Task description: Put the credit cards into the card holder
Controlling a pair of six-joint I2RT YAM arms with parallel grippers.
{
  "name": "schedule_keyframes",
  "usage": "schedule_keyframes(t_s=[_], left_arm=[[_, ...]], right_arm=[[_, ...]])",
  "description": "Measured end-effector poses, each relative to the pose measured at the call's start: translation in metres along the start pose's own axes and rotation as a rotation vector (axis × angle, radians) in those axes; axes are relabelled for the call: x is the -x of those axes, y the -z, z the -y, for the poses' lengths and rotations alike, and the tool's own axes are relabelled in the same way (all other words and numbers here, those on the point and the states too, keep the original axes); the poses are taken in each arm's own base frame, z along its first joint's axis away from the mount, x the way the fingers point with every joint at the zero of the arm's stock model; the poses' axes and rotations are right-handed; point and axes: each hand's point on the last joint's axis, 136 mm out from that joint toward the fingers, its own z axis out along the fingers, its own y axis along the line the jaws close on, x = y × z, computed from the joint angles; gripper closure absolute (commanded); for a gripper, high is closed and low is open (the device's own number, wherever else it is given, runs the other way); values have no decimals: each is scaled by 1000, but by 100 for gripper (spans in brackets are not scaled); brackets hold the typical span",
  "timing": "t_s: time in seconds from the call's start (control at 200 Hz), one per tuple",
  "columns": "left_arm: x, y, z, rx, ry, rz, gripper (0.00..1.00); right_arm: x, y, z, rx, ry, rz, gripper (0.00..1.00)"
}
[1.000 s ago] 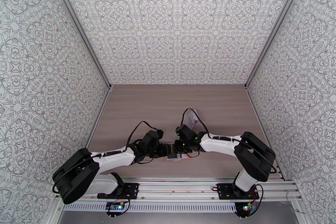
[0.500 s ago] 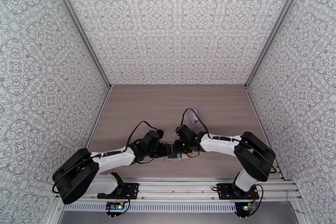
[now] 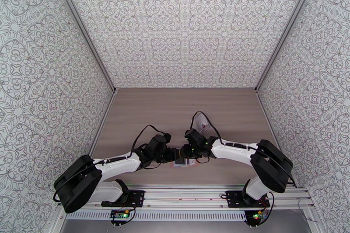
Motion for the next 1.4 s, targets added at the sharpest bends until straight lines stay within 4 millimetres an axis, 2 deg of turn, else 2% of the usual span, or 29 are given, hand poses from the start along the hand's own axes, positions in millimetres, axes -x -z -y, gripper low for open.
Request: schedule_keyframes(t_s=[0.61,1.035,1.245,1.4], left_arm=[[5,-12,37,-51,-47,-13,55],[-1,-38,58,-64,-78,-58,55],[1,-35,66,-80,-84,-49,55],[10,-19,72,-115,-83,-12,55]], right_arm=[[11,29,28,-53,-36,67,57],[10,42,63,-137,-75,95,56],[14,49,63,-131,-65,118,55],[17,56,59,-114,-44,137,53]])
